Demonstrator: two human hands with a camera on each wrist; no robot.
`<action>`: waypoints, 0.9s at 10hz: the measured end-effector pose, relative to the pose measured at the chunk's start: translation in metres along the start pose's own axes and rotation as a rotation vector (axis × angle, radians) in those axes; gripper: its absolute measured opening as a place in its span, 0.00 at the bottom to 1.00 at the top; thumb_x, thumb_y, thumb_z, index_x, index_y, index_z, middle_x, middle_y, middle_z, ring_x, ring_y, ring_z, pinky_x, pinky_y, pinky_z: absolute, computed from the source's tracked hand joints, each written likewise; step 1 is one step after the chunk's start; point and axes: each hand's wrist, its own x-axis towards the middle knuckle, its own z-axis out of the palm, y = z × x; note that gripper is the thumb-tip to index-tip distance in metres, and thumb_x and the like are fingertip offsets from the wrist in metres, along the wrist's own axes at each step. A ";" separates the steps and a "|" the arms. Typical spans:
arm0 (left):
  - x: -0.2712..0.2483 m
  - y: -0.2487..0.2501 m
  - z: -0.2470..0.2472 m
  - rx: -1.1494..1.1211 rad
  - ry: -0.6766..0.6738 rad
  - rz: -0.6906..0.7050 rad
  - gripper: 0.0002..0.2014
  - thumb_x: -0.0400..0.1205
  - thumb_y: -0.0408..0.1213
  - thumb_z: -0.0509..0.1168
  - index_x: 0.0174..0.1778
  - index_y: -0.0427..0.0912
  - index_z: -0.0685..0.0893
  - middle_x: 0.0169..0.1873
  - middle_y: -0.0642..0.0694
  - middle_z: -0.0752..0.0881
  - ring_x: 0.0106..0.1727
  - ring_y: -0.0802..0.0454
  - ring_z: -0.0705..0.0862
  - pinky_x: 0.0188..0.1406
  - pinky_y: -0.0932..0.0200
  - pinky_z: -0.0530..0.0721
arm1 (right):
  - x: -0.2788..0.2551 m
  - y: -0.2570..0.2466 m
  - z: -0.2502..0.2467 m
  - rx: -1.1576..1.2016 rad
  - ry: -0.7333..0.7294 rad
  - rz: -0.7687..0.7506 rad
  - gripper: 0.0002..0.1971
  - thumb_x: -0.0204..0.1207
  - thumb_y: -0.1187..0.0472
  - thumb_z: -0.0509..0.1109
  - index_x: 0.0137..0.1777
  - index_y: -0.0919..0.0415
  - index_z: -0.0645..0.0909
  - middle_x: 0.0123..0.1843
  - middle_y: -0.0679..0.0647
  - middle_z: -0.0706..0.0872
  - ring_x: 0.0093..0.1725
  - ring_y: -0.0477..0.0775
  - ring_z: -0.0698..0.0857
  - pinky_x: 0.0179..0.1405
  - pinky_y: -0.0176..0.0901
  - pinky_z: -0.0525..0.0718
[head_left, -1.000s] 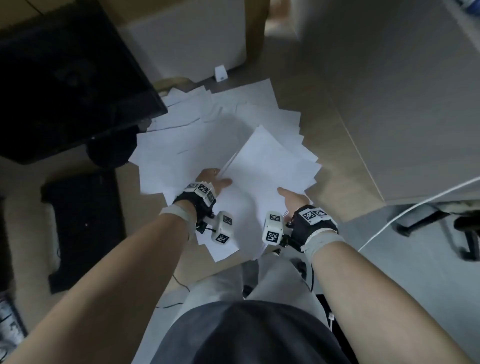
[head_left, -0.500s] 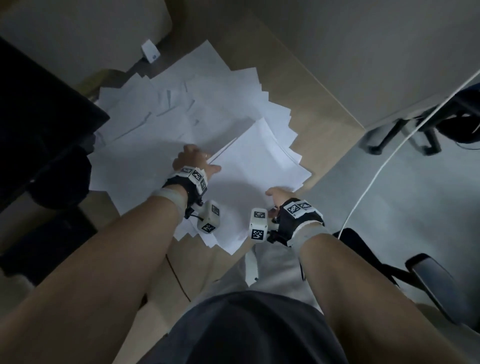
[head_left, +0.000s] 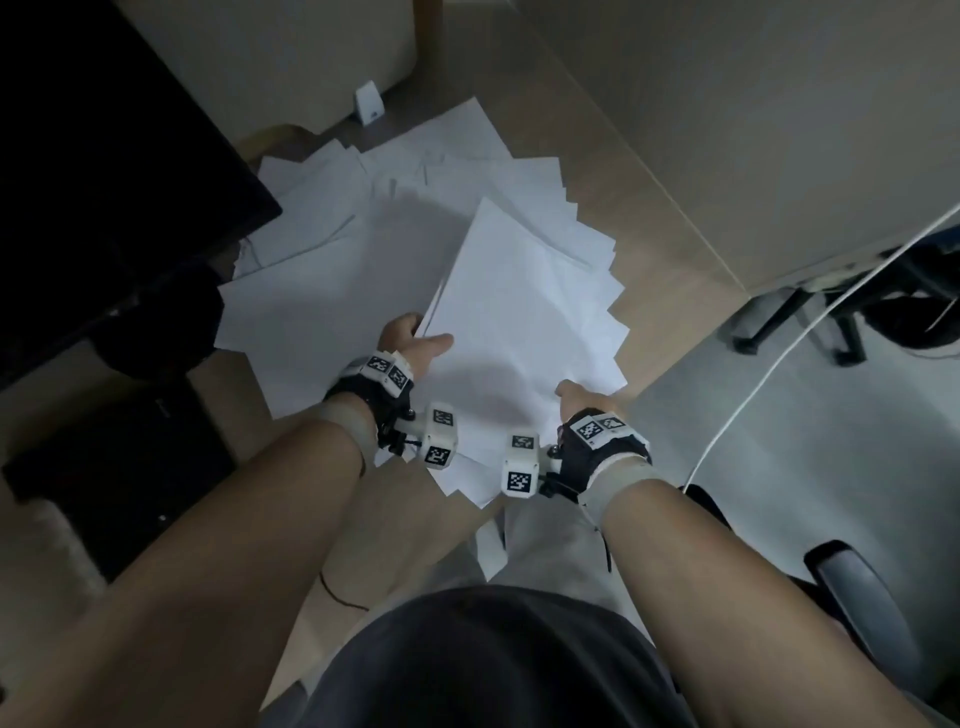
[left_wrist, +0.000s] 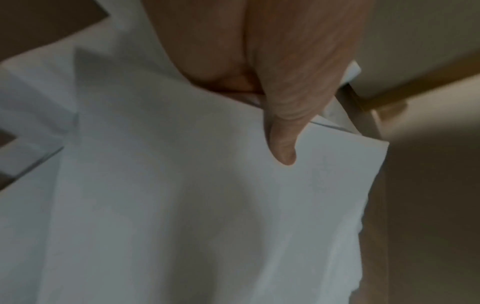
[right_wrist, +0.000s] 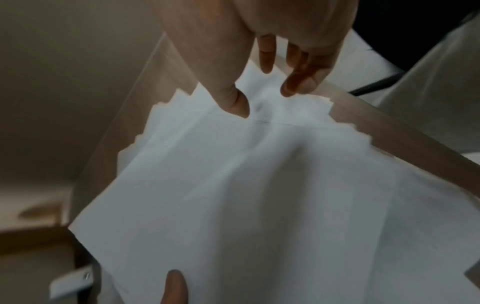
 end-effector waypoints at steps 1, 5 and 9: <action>-0.002 -0.024 -0.010 -0.065 0.066 -0.060 0.23 0.71 0.39 0.76 0.60 0.39 0.78 0.53 0.44 0.83 0.55 0.44 0.84 0.59 0.50 0.83 | -0.019 -0.030 0.009 -0.237 0.127 -0.032 0.37 0.69 0.44 0.68 0.73 0.66 0.66 0.69 0.60 0.77 0.62 0.62 0.80 0.58 0.48 0.74; -0.014 -0.063 -0.023 -0.106 -0.005 -0.373 0.24 0.79 0.35 0.68 0.70 0.28 0.75 0.68 0.28 0.78 0.54 0.36 0.83 0.49 0.50 0.81 | -0.014 -0.068 0.045 -0.554 0.037 -0.289 0.41 0.61 0.46 0.70 0.73 0.64 0.65 0.63 0.61 0.80 0.55 0.66 0.84 0.62 0.61 0.80; -0.030 -0.046 0.038 -0.345 0.163 -0.557 0.40 0.81 0.41 0.69 0.83 0.32 0.56 0.78 0.36 0.66 0.77 0.36 0.69 0.68 0.51 0.72 | 0.017 -0.105 0.038 -0.770 -0.243 -0.382 0.46 0.58 0.40 0.74 0.73 0.65 0.69 0.57 0.60 0.83 0.46 0.61 0.84 0.49 0.49 0.83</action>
